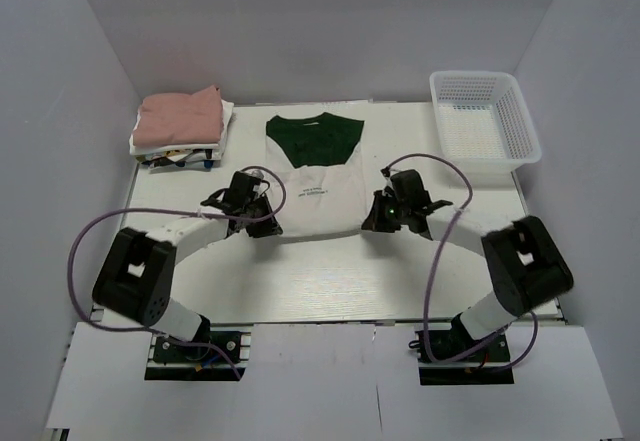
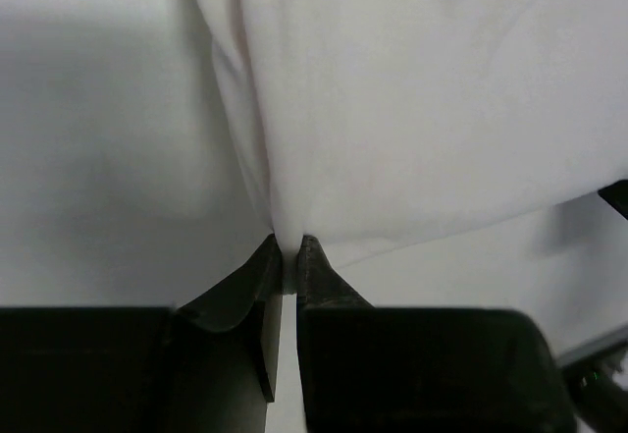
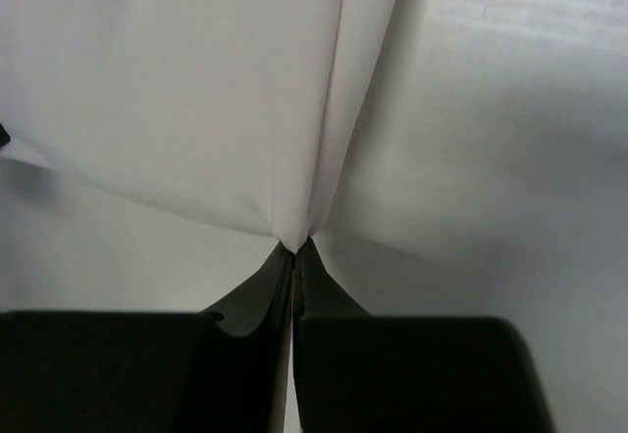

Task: Fold and stack the t-shirts
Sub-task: Fold the long partially folded tshirt into a neat square

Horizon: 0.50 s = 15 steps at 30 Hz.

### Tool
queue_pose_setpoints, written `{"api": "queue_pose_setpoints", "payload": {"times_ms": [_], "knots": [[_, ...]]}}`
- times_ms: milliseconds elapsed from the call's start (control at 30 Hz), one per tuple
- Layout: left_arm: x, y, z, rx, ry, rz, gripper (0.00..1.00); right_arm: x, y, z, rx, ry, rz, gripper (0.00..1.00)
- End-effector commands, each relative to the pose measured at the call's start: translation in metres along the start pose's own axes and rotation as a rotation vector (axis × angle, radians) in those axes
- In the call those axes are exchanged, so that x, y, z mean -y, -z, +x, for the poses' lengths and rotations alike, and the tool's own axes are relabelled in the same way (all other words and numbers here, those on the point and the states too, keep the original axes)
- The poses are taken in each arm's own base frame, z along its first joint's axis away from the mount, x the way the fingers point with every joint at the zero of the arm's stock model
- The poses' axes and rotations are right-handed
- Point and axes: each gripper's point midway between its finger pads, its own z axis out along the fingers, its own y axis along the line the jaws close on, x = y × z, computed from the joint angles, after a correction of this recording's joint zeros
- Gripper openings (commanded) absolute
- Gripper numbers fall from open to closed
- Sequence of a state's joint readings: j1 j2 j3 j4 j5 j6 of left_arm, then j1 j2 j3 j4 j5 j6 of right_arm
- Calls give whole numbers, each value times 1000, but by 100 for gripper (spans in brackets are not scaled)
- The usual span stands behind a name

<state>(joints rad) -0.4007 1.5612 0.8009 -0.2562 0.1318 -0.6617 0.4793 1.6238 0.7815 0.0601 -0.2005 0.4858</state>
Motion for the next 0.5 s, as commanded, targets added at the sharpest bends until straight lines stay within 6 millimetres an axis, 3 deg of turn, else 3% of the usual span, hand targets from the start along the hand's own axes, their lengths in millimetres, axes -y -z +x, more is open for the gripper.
{"api": "queue_pose_setpoints", "payload": {"times_ms": [0, 100, 167, 233, 267, 300, 433, 467], "knots": [[19, 45, 15, 4, -39, 109, 0, -3, 38, 26, -35, 29, -8, 0], [34, 78, 23, 50, -36, 210, 0, -12, 63, 34, -27, 38, -42, 0], [44, 102, 19, 96, -40, 263, 0, -32, 81, 28, 14, 57, -112, 0], [46, 117, 18, 119, -47, 262, 0, -37, 94, 27, 25, 74, -118, 0], [47, 123, 14, 146, -58, 268, 0, -50, 106, 10, 80, 106, -139, 0], [52, 134, 10, 176, -64, 292, 0, -46, 108, 10, 78, 115, -111, 0], [65, 149, -8, 254, -75, 333, 0, -59, 124, -18, 166, 149, -108, 0], [66, 145, -9, 248, -60, 331, 0, -59, 124, -21, 169, 143, -103, 0]]}}
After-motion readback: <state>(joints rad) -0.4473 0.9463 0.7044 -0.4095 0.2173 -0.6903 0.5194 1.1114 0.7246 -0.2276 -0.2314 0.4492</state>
